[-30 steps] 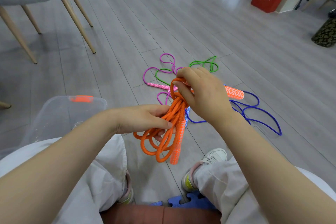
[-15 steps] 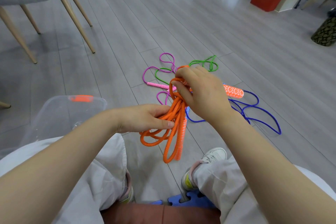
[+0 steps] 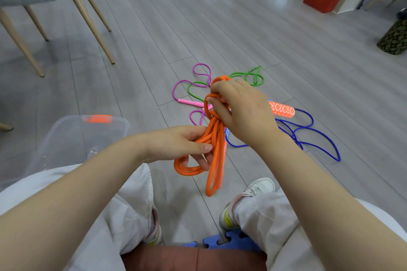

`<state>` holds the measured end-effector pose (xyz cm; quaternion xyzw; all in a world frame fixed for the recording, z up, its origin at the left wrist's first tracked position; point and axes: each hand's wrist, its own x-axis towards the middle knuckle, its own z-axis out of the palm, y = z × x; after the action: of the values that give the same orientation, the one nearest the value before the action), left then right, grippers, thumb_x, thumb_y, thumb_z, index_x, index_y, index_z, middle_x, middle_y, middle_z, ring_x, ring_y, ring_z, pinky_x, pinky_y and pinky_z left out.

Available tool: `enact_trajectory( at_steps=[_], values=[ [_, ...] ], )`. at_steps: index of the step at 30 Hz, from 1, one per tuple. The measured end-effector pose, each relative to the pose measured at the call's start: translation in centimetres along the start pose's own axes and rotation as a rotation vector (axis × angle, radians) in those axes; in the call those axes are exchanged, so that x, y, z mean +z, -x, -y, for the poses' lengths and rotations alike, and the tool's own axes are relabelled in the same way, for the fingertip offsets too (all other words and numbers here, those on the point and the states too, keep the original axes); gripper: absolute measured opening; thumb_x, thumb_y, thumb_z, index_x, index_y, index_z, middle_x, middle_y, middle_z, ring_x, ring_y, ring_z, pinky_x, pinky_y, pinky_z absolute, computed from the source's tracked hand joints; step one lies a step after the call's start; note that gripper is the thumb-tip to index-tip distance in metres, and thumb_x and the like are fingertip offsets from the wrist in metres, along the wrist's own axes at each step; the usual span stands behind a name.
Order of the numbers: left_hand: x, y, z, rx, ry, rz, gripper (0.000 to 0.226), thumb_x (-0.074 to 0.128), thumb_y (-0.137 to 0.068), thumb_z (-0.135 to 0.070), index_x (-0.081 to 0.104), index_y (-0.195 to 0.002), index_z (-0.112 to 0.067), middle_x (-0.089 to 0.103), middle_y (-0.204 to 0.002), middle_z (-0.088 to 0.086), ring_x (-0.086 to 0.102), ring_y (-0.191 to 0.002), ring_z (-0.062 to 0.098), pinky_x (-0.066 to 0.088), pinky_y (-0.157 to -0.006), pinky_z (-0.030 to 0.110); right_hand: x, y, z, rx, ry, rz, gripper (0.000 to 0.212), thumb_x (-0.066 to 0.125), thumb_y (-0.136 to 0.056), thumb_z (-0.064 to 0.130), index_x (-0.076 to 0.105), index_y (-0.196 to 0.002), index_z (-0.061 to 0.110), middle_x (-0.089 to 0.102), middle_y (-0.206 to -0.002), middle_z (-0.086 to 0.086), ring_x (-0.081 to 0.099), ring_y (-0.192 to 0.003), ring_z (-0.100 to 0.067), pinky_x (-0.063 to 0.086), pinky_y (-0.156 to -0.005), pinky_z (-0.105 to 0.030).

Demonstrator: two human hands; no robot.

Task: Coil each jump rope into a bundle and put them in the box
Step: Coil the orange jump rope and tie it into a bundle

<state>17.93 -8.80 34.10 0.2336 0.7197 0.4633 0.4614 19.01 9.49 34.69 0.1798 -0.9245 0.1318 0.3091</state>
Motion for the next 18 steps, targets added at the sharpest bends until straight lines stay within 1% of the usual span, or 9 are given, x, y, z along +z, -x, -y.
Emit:
enact_trajectory(
  at_steps=[3, 5, 7, 8, 10, 12, 14, 17, 18],
  values=[
    [0.5, 0.0, -0.3, -0.011, 0.042, -0.031, 0.023, 0.054, -0.097, -0.023, 0.054, -0.115, -0.009, 0.071, -0.096, -0.002, 0.07, -0.096, 0.02, 0.037, -0.055, 0.022, 0.1, 0.0, 0.1, -0.004, 0.023, 0.001, 0.021, 0.054, -0.093, 0.032, 0.063, -0.093, 0.013, 0.063, -0.082, -0.002, 0.056, -0.075, -0.026, 0.039, -0.058, -0.034],
    [1.2, -0.1, -0.4, -0.006, 0.043, -0.067, 0.031, 0.063, -0.091, -0.026, 0.054, -0.116, -0.009, 0.072, -0.093, 0.0, 0.07, -0.091, 0.017, 0.042, -0.056, 0.021, 0.0, 0.0, 0.1, -0.004, 0.025, 0.002, 0.022, 0.053, -0.092, 0.032, 0.063, -0.093, 0.013, 0.063, -0.082, -0.003, 0.056, -0.074, -0.027, 0.039, -0.057, -0.034],
    [2.1, -0.5, -0.1, 0.003, 0.04, -0.152, 0.036, 0.074, -0.082, -0.027, 0.058, -0.11, -0.011, 0.071, -0.083, 0.0, 0.069, -0.081, 0.016, 0.052, -0.067, 0.023, 0.1, 0.0, 0.1, -0.006, 0.028, 0.006, 0.021, 0.053, -0.092, 0.031, 0.063, -0.093, 0.013, 0.062, -0.081, -0.003, 0.055, -0.073, -0.027, 0.039, -0.057, -0.035],
    [2.5, -0.9, 0.2, 0.003, 0.027, -0.213, 0.038, 0.079, -0.077, -0.029, 0.06, -0.106, -0.013, 0.07, -0.079, -0.001, 0.068, -0.077, 0.014, 0.054, -0.072, 0.027, 0.2, 0.1, 0.2, -0.009, 0.031, 0.01, 0.021, 0.054, -0.092, 0.031, 0.063, -0.093, 0.013, 0.062, -0.081, -0.003, 0.054, -0.073, -0.027, 0.039, -0.057, -0.035],
    [3.3, -1.6, 0.9, -0.01, -0.08, -0.356, 0.042, 0.082, -0.069, -0.037, 0.063, -0.1, -0.017, 0.069, -0.078, -0.002, 0.065, -0.074, 0.01, 0.054, -0.076, 0.028, 0.4, 0.2, 0.3, -0.016, 0.034, 0.029, 0.019, 0.054, -0.093, 0.031, 0.062, -0.092, 0.013, 0.061, -0.08, -0.002, 0.052, -0.072, -0.026, 0.038, -0.057, -0.035],
    [3.8, -2.0, 1.3, -0.017, -0.201, -0.47, 0.034, 0.081, -0.069, -0.038, 0.062, -0.092, -0.021, 0.069, -0.079, -0.004, 0.063, -0.072, 0.007, 0.05, -0.072, 0.025, 0.6, 0.2, 0.6, -0.025, 0.024, 0.052, 0.019, 0.054, -0.093, 0.03, 0.062, -0.093, 0.013, 0.06, -0.08, -0.002, 0.051, -0.073, -0.027, 0.038, -0.056, -0.036],
    [3.9, -2.2, 1.5, -0.02, -0.26, -0.526, 0.023, 0.077, -0.072, -0.033, 0.06, -0.085, -0.024, 0.068, -0.076, -0.004, 0.062, -0.069, 0.009, 0.05, -0.068, 0.025, 0.6, 0.1, 0.7, -0.025, 0.01, 0.063, 0.019, 0.054, -0.094, 0.03, 0.061, -0.093, 0.012, 0.06, -0.081, -0.003, 0.051, -0.073, -0.027, 0.042, -0.056, -0.038],
    [3.6, -1.9, 1.3, -0.04, -0.289, -0.535, 0.013, 0.068, -0.075, -0.025, 0.055, -0.077, -0.025, 0.06, -0.067, -0.007, 0.052, -0.059, 0.009, 0.046, -0.058, 0.025, 0.6, 0.0, 0.7, -0.01, -0.007, 0.059, 0.019, 0.054, -0.093, 0.03, 0.061, -0.093, 0.013, 0.061, -0.082, -0.002, 0.052, -0.074, -0.027, 0.044, -0.057, -0.04],
    [3.4, -1.8, 1.1, -0.043, -0.274, -0.518, 0.011, 0.066, -0.076, -0.021, 0.055, -0.077, -0.023, 0.06, -0.065, -0.007, 0.053, -0.058, 0.009, 0.046, -0.058, 0.025, 0.5, 0.0, 0.6, 0.007, -0.014, 0.056, 0.019, 0.054, -0.092, 0.03, 0.061, -0.093, 0.013, 0.062, -0.082, -0.002, 0.052, -0.074, -0.026, 0.044, -0.057, -0.04]
  ],
)
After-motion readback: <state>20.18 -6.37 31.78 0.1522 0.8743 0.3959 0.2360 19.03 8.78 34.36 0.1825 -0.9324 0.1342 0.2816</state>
